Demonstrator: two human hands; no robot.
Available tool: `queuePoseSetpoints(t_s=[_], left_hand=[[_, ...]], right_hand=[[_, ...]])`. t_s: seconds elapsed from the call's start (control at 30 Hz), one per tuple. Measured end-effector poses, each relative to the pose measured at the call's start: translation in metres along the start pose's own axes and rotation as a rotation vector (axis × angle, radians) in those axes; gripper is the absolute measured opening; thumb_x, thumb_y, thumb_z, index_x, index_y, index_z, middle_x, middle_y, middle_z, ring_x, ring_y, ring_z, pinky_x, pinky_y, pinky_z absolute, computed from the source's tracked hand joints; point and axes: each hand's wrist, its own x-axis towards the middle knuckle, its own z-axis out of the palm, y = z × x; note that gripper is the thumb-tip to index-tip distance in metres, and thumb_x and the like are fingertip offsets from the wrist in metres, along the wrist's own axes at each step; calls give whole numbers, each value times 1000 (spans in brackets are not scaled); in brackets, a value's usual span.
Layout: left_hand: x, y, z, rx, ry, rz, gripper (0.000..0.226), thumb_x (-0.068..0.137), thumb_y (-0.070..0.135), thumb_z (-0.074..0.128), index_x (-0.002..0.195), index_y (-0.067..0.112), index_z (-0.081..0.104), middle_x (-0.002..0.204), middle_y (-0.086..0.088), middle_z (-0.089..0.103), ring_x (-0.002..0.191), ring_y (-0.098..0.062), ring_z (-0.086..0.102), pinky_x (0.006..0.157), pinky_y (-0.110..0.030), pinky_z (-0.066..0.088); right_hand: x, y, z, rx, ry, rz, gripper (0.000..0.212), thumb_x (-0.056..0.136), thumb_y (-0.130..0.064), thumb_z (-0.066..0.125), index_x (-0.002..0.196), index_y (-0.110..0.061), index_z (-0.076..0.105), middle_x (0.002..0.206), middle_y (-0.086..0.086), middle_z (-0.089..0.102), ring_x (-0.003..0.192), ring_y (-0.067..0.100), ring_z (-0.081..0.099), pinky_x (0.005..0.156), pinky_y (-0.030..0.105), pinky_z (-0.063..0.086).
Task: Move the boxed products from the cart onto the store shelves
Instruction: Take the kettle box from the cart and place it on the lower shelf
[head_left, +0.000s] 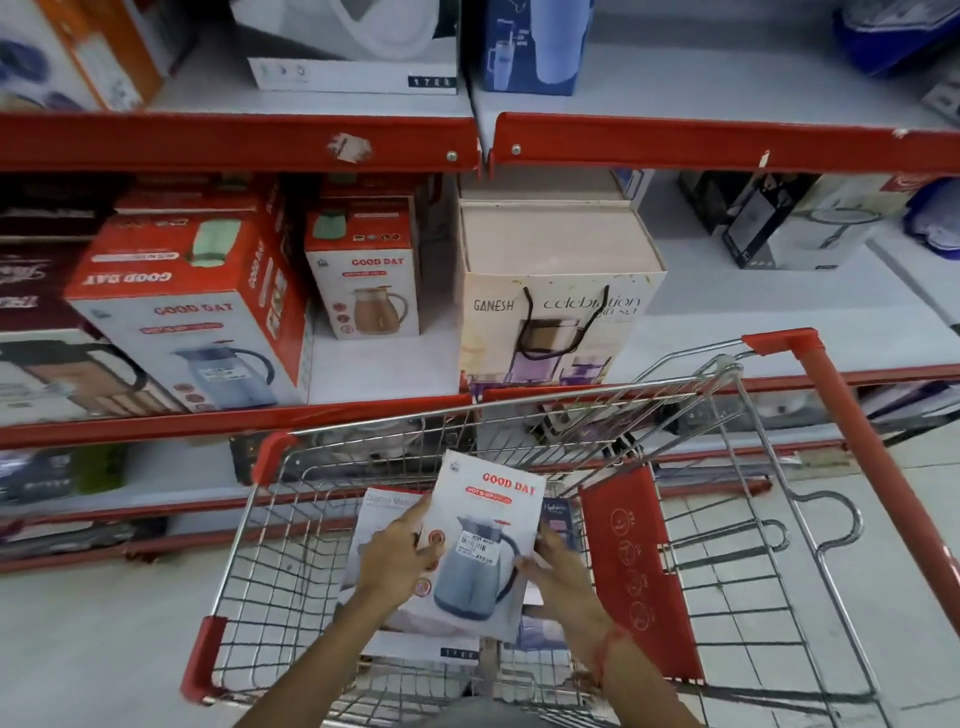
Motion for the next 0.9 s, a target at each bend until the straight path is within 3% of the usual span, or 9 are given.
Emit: queuePoseSetpoints(t_s=[0.1,0.17,0.2,0.27,0.4,0.5,0.6,0.77,0.9], left_hand=[[-31,5,-28,-89,107,49,65,85,31,66,143,25,36,118,-1,70,69,12,64,57,-1,46],[-48,14,-44,-196,179,72,67,83,28,69,142,31,36,118,-1,69,85,-2,70,75,-23,59],[-57,19,-52,-239,218,85,69,82,28,70,141,36,34,119,-1,69,96,-12,70,83,-38,59],[-74,29,-69,-300,278,123,71,80,29,72,138,43,33,118,1,70,103,-16,68,91,-45,55],[-96,46,-99,-408,352,202,71,73,21,78,130,48,44,94,30,69,79,12,67,79,-24,58],[-111,59,-115,-423,374,250,70,72,23,78,111,66,38,69,52,56,70,27,59,61,-7,53],[-121,67,-120,-435,397,270,70,74,21,76,104,69,33,62,54,52,67,32,54,66,-15,55],[-125,65,-122,-386,428,262,69,76,19,74,117,57,35,82,45,60,70,25,60,73,-27,58],[-113,57,-125,-286,460,210,67,74,15,76,128,42,47,88,26,72,74,10,68,78,-37,61]], right_hand=[[-20,-25,4,-137,-60,-131,56,93,4,53,141,-24,44,115,5,65,106,24,60,96,56,51],[-32,-42,6,-219,-66,-251,61,92,4,53,141,-30,43,116,1,67,107,17,63,95,49,54],[-40,-51,8,-250,-64,-320,62,91,2,55,139,-37,43,110,-8,69,98,6,66,88,37,58],[-56,-68,8,-335,-40,-458,67,88,-6,63,131,-52,38,90,-30,67,77,-15,64,68,10,56],[-89,-101,8,-382,-12,-619,70,85,-19,70,125,-64,34,83,-42,65,74,-17,62,74,21,57],[-107,-116,8,-388,-4,-689,69,85,-20,70,135,-55,38,96,-42,63,87,-20,60,80,23,57],[-117,-121,7,-395,4,-715,71,85,-18,70,139,-50,38,110,-34,64,98,-17,59,83,16,54],[-116,-122,13,-435,20,-724,71,86,-18,69,140,-49,36,107,-35,63,101,-9,60,90,28,55],[-94,-126,25,-460,18,-719,72,79,-7,76,128,-52,47,88,-44,65,90,-22,60,76,7,54]])
